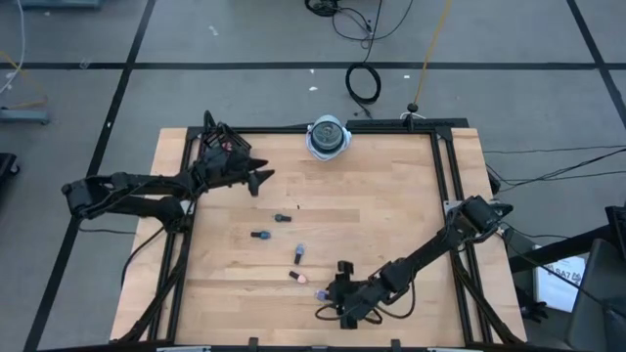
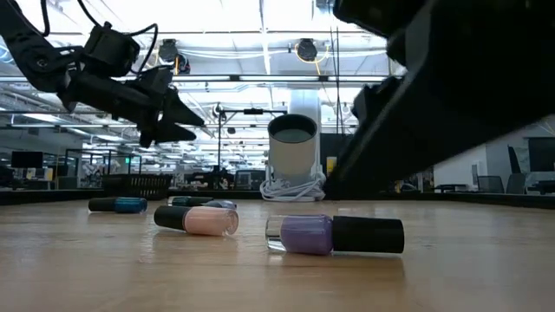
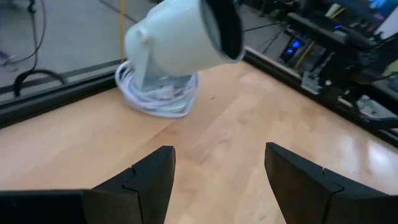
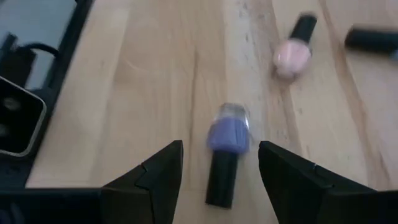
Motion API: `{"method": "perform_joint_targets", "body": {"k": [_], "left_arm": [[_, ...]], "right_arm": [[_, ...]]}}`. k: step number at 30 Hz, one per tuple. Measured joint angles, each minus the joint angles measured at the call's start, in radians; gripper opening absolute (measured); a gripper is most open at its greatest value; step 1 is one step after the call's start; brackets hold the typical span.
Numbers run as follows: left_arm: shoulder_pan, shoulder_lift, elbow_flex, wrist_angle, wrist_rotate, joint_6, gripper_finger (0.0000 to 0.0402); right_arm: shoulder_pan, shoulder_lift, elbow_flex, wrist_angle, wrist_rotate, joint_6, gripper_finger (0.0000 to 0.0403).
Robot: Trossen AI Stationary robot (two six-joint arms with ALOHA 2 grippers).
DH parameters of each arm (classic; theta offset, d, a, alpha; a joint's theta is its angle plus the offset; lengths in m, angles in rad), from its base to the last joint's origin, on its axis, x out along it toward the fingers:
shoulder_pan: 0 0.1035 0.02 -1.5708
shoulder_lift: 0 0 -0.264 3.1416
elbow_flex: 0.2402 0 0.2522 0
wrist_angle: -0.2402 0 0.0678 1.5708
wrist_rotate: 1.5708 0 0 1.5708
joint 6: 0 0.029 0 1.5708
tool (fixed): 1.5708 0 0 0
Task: Pick & Place Nail Polish
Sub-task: Put the violet nail polish bottle into the black bin
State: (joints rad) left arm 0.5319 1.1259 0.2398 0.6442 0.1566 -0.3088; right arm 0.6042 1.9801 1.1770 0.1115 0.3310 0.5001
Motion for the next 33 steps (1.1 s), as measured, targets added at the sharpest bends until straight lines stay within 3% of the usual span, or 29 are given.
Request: {"method": "perform_joint_targets", "body": {"k": [12,19,33], "left_arm": [[-0.024,0.0,0.0,0.065,-0.009,0.091,0.0244],[-0.024,0.0,0.0,0.064,-0.009,0.123,0.0244],[-0.059,0.0,0.0,0.062,-0.006,0.123,0.0244]], "right_arm": [[-0.003,0.001,-0.001,-0.147,0.007,-0.009,0.0196],[-0.002,0.001,-0.001,-0.131,0.007,-0.012,0.0196],[-0.03,0.001,-0.001,-0.122,0.008,-0.191,0.0196]]}}
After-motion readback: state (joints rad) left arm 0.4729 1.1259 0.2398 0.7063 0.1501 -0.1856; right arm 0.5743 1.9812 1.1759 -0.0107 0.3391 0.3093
